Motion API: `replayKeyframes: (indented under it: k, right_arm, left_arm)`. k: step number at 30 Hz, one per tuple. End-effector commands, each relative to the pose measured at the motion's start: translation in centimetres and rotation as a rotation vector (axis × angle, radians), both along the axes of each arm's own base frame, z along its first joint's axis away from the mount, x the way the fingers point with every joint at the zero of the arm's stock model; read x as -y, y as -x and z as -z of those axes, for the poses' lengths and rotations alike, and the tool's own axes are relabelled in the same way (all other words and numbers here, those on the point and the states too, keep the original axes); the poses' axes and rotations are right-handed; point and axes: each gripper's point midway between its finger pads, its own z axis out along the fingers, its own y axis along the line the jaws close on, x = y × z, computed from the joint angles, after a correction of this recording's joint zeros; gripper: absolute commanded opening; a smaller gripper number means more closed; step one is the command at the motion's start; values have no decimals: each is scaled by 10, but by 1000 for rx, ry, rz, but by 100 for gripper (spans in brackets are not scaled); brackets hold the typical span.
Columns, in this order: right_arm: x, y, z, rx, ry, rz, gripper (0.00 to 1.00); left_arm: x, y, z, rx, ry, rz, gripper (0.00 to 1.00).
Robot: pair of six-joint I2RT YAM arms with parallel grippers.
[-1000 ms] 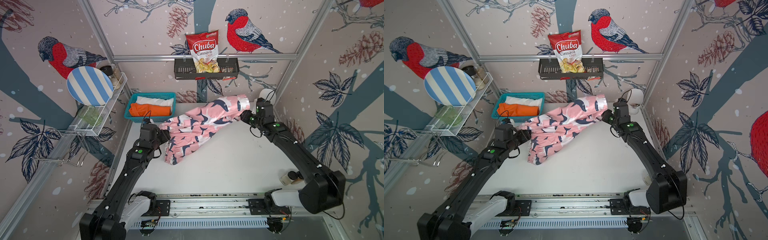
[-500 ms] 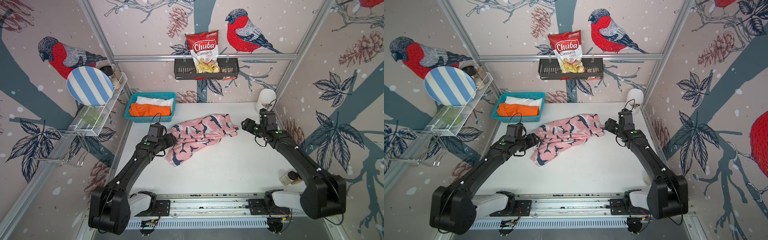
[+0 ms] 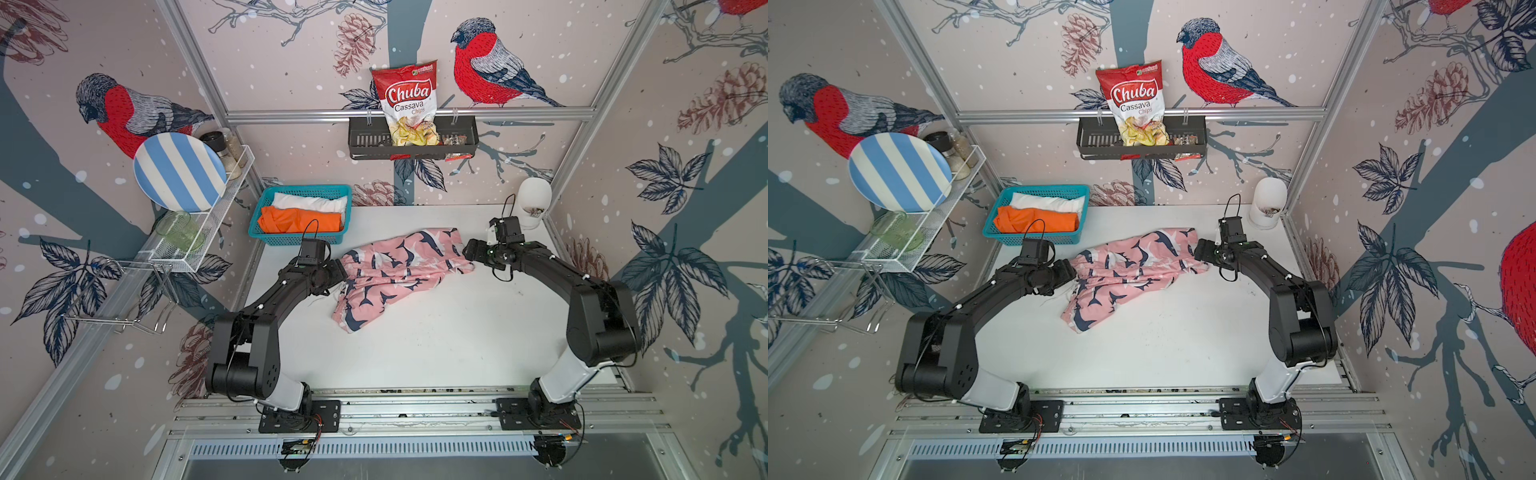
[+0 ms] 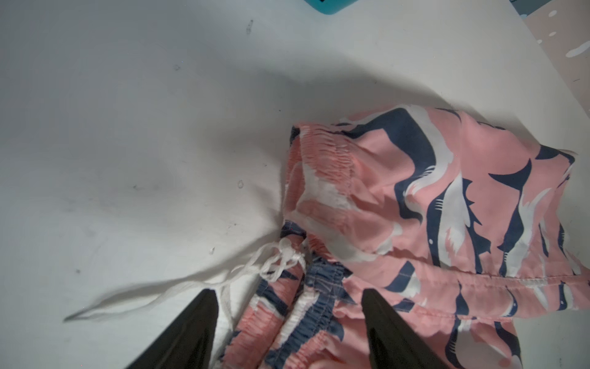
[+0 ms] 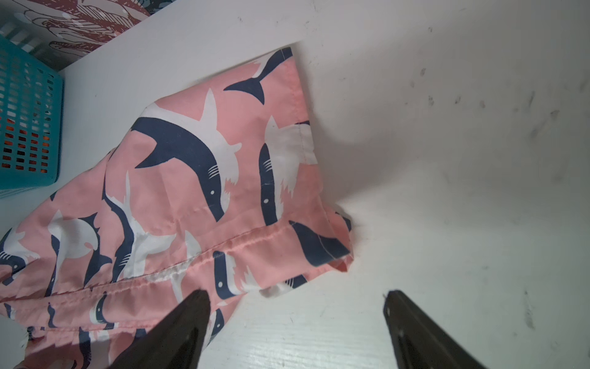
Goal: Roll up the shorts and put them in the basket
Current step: Flatten out the shorts at the center of the board.
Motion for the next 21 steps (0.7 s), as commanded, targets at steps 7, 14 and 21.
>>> replayKeyframes:
  k: [7,14,21]
  right_arm:
    - [-7,-19,28,-29,-61,-11,84]
    - [-10,-22,38,-48,-75,-16,38]
    - [-3,-25,-12,54,-59,21,0]
  left_arm:
    - [8,-48,-4,68,56,46,62]
    - [14,-53,-3,74,79,69,21]
    - [14,-53,-44,159,81,73,0]
